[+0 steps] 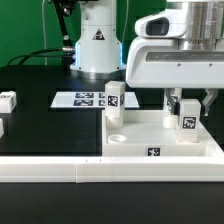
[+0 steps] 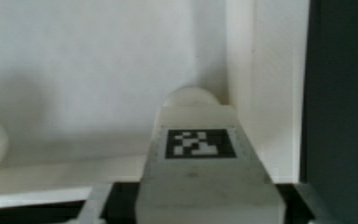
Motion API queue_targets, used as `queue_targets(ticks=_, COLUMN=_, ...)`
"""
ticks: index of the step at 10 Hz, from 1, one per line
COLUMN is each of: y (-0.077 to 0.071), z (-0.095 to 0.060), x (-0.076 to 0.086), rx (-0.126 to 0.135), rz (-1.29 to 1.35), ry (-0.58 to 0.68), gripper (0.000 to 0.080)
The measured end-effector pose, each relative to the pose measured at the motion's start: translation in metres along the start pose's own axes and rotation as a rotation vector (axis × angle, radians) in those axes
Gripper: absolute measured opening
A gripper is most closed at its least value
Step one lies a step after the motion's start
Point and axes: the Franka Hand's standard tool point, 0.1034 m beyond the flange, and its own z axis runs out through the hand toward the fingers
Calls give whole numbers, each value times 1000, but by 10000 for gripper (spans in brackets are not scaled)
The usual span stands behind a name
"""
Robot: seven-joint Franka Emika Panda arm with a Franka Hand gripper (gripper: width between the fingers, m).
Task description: Assemble square table
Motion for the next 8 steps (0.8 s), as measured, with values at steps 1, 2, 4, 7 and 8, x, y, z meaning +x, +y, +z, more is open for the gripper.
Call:
queue_targets(ticks=1, y=1, z=0, x=0, rx=3, rz=106, ry=-1, gripper=290)
queue_targets(ticks=2, y=4, z=0, x=1, rx=0, rz=198, ry=-1, gripper=290)
queue_targets(ticks=4, y=14, z=0, x=3, rx=-12, rz=362, ry=-3, gripper=290)
queue_targets(ticks=7, y=22, z=-1, x=2, rx=-35, rz=475, ry=-12, gripper=292)
queue_targets(ticks=8, y=25, z=-1, x=3, rx=-40, rz=504, ry=-11, gripper=292)
